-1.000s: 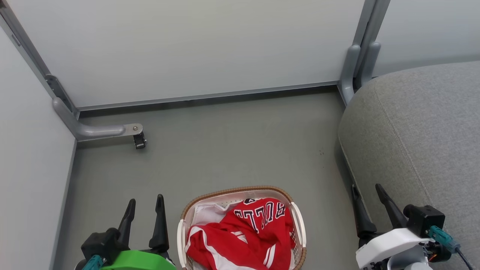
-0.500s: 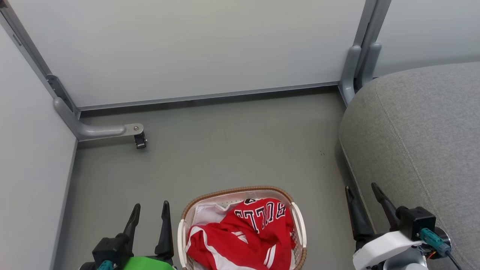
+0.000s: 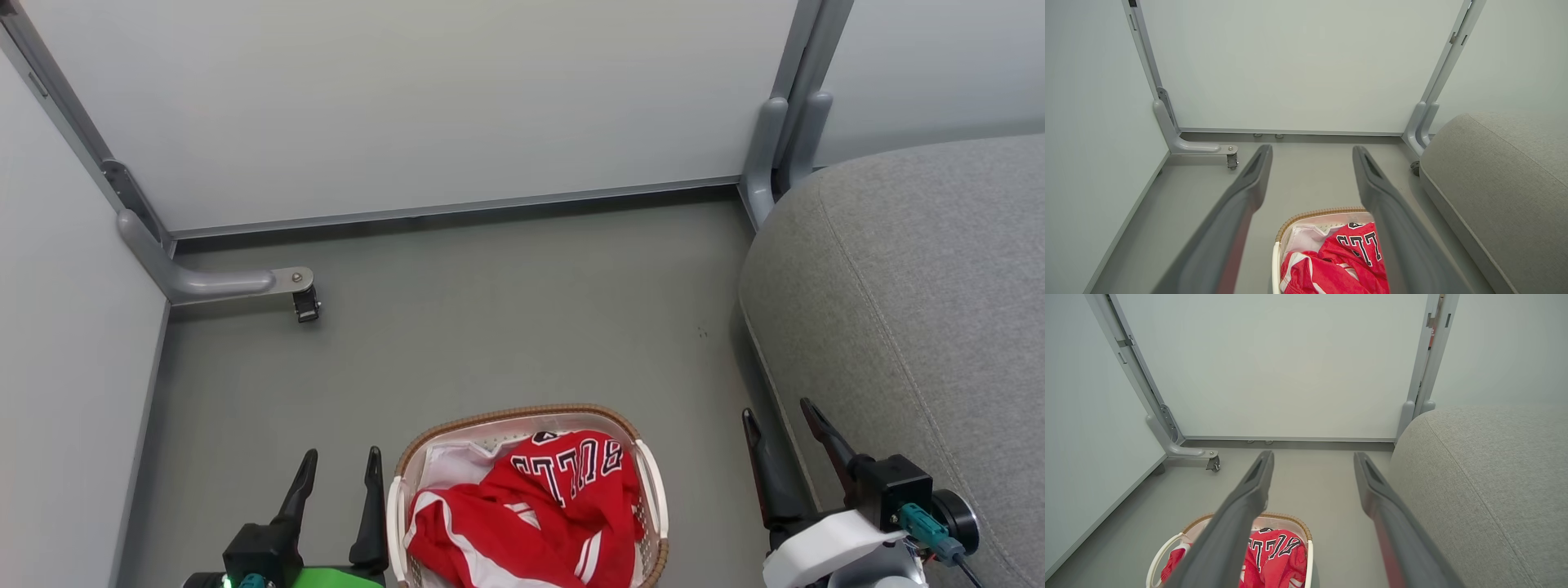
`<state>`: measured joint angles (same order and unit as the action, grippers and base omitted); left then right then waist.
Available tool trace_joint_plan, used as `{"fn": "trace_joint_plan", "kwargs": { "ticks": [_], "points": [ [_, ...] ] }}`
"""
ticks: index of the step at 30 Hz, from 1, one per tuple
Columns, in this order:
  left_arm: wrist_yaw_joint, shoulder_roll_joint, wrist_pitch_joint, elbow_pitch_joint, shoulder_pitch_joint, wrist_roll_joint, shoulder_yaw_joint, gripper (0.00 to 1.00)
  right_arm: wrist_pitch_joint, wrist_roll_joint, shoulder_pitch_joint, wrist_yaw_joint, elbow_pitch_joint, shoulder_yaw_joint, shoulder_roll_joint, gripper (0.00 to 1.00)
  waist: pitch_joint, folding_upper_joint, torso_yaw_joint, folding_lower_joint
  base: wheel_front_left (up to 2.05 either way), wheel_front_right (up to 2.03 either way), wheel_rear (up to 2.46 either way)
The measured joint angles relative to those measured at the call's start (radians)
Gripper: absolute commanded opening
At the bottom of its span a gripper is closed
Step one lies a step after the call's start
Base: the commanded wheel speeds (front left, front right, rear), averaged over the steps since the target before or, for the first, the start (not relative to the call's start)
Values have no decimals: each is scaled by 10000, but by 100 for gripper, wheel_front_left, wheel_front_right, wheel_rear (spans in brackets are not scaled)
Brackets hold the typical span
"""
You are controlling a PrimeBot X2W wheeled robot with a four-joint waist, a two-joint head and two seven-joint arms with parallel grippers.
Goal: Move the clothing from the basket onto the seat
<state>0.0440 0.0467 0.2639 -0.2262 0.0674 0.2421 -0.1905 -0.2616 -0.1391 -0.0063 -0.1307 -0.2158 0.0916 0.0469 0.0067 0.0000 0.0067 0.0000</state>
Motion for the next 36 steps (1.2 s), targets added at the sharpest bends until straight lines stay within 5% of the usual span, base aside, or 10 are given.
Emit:
{"fn": "trace_joint_plan", "kwargs": {
  "ticks": [26, 36],
  "points": [
    [52, 2, 0, -192, -101, -111, -50, 100, 0, -12, -55, 0, 119, -134, 2, 100, 347, 0, 26, 0, 0, 0, 0],
    [355, 226, 0, -1469, -2133, -1304, -414, 100, -2, 88, -943, 0, 750, -556, 4, 100, 1471, 0, -25, 0, 0, 0, 0]
  ]
}}
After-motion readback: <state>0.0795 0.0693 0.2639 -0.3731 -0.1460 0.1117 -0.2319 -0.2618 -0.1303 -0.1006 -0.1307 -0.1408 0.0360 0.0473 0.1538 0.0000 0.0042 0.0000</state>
